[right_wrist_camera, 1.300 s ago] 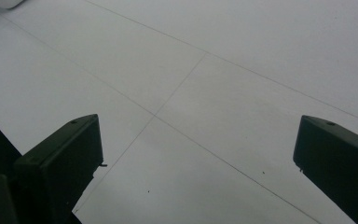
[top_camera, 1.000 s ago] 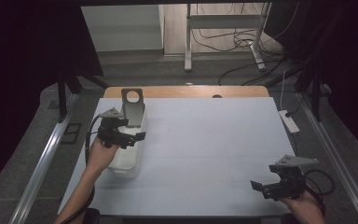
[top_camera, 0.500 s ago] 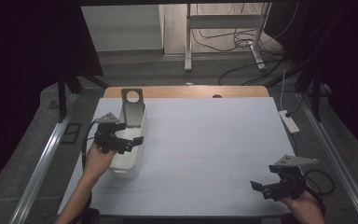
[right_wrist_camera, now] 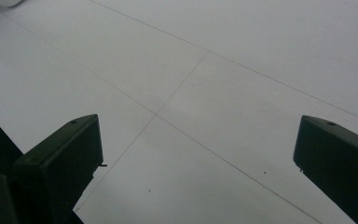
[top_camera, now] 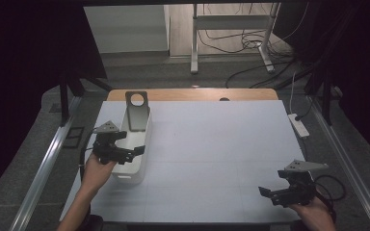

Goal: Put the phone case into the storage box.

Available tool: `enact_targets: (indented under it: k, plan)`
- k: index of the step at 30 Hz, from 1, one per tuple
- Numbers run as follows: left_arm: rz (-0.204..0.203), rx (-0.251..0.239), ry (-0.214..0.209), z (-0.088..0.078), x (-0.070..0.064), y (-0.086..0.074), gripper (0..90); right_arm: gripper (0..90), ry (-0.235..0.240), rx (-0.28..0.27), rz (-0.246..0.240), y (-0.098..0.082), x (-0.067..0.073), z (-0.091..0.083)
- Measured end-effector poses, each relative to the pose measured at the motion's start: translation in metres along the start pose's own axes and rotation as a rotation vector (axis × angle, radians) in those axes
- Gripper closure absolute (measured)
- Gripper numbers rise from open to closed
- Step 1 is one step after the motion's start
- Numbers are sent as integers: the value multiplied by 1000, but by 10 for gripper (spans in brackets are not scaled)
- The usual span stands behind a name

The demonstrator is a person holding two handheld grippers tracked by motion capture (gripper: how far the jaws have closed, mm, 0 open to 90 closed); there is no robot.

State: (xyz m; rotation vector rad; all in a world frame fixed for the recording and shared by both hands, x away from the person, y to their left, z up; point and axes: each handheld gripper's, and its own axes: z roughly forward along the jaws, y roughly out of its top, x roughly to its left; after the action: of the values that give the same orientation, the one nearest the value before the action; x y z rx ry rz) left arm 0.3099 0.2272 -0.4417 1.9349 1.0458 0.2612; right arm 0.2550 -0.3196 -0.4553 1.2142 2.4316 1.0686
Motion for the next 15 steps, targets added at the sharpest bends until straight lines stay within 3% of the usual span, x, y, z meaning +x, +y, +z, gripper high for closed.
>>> enact_targets:
  k: [15]
  plan:
    - [-8,-11,12,-13,-6,-11,2,13,0,-4,-1,0,0,0]
